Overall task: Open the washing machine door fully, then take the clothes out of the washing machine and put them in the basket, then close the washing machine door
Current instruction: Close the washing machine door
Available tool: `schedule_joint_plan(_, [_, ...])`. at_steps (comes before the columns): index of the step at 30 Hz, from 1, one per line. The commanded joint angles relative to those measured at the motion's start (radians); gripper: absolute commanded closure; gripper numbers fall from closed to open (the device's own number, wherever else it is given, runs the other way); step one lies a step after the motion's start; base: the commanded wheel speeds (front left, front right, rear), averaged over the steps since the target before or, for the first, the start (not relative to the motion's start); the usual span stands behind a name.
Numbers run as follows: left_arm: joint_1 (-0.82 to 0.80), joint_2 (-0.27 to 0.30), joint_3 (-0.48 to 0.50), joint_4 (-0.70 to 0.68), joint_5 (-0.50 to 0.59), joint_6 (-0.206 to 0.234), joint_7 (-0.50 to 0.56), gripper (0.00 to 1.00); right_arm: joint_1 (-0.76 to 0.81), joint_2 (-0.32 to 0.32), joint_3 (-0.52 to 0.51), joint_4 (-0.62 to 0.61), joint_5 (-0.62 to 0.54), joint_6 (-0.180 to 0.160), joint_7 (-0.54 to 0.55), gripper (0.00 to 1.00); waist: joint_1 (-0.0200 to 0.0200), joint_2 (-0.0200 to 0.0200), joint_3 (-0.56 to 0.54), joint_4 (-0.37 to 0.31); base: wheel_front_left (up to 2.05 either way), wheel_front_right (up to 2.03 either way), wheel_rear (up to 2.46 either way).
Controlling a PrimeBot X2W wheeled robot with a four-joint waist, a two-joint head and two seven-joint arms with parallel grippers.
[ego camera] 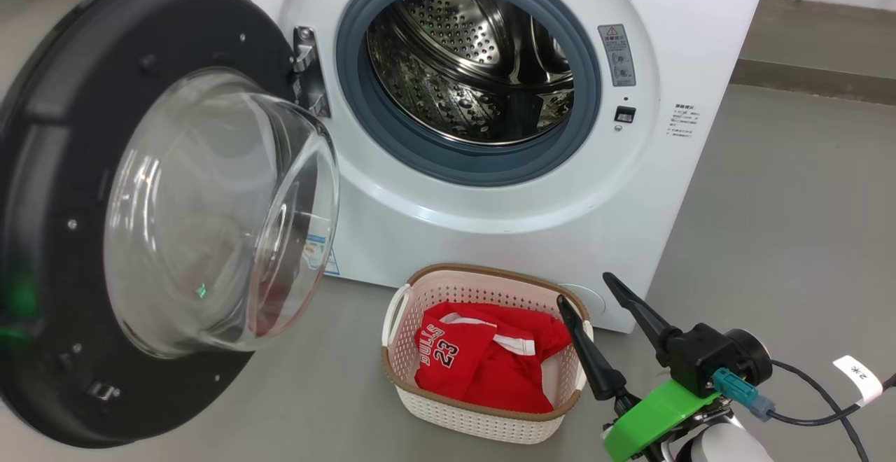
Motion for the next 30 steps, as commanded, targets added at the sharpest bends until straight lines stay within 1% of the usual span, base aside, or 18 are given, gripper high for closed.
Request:
schedule_joint_plan(1, [0.024, -0.002, 0.004, -0.045, -0.017, 0.008, 0.031, 1.0, -0.011, 0.004, 0.012, -0.027, 0.011, 0.0, -0.006, 0.0, 0.0, 0.0, 0.001, 0.0, 0.0, 0.0, 0.0])
schedule_joint_plan(5, [0.048, -0.033, 0.011, -0.111, -0.045, 0.014, 0.056, 1.0, -0.011, 0.004, 0.01, -0.03, 0.014, 0.0, -0.006, 0.0, 0.0, 0.0, 0.004, 0.0, 0.0, 0.0, 0.0])
schedule_joint_plan(6, [0.048, -0.033, 0.011, -0.111, -0.045, 0.014, 0.056, 1.0, -0.011, 0.004, 0.01, -0.03, 0.014, 0.0, -0.006, 0.0, 0.0, 0.0, 0.004, 0.0, 0.0, 0.0, 0.0])
schedule_joint_plan(16, [0.131, -0.111, -0.012, -0.279, -0.074, 0.05, 0.117, 1.0, -0.012, 0.005, 0.009, -0.031, 0.015, 0.0, -0.006, 0.0, 0.0, 0.0, 0.01, -0.006, 0.0, 0.0, 0.0])
schedule_joint_plan(23, [0.187, -0.172, -0.031, -0.392, -0.094, 0.076, 0.132, 1.0, -0.016, 0.005, 0.011, -0.028, 0.016, 0.0, -0.006, 0.0, 0.0, 0.0, 0.017, -0.016, 0.0, 0.0, 0.0])
schedule_joint_plan(30, [0.236, -0.205, -0.069, -0.487, -0.117, 0.099, 0.136, 1.0, -0.019, 0.005, 0.009, -0.025, 0.017, 0.0, -0.006, 0.0, 0.0, 0.0, 0.025, -0.03, 0.0, 0.0, 0.0])
